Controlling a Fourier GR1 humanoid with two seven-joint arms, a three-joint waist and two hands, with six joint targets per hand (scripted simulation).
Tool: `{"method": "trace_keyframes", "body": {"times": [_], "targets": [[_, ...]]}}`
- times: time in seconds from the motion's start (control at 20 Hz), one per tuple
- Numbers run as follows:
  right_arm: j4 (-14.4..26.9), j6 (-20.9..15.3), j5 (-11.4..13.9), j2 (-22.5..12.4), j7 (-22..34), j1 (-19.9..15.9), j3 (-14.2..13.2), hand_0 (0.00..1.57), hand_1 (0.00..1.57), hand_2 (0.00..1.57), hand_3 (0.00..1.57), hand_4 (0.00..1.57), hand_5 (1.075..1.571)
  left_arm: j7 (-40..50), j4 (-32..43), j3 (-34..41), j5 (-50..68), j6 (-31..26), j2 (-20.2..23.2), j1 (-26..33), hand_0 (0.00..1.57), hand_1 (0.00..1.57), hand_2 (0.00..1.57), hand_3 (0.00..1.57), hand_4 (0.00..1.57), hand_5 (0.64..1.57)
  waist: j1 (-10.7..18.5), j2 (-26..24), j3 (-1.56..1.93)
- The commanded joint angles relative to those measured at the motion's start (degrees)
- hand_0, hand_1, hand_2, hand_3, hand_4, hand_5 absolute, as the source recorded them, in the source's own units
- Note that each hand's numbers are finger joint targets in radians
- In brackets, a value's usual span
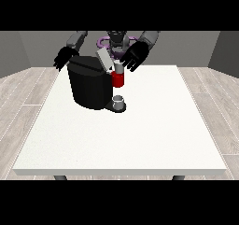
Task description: Insert the coffee pod into the coffee machine and close the lid
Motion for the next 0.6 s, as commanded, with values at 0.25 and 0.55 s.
{"method": "trace_keyframes", "body": {"times": [0.25, 0.55], "targets": [[0.51, -1.02, 0.23, 1.59, -0.31, 0.1, 0.56, 0.0, 0.0, 0.0, 0.0, 0.53, 1.571, 2.91, 0.21, -0.4, -0.81, 0.23, -3.29, -1.69, 1.18, 1.18, 1.25, 1.18, 0.49, 1.571, 0.29, -0.75, 0.01], [1.63, 1.17, -1.19, -0.53, -3.57, 2.25, -1.62, 0.0, 0.0, 0.0, 0.0, 0.45, 1.571, 0.86, -0.43, -0.93, -1.61, 2.6, -5.18, 1.73, 1.2, 1.2, 1.28, 1.21, 0.52, 1.571, 0.81, -0.26, 0.01]]}}
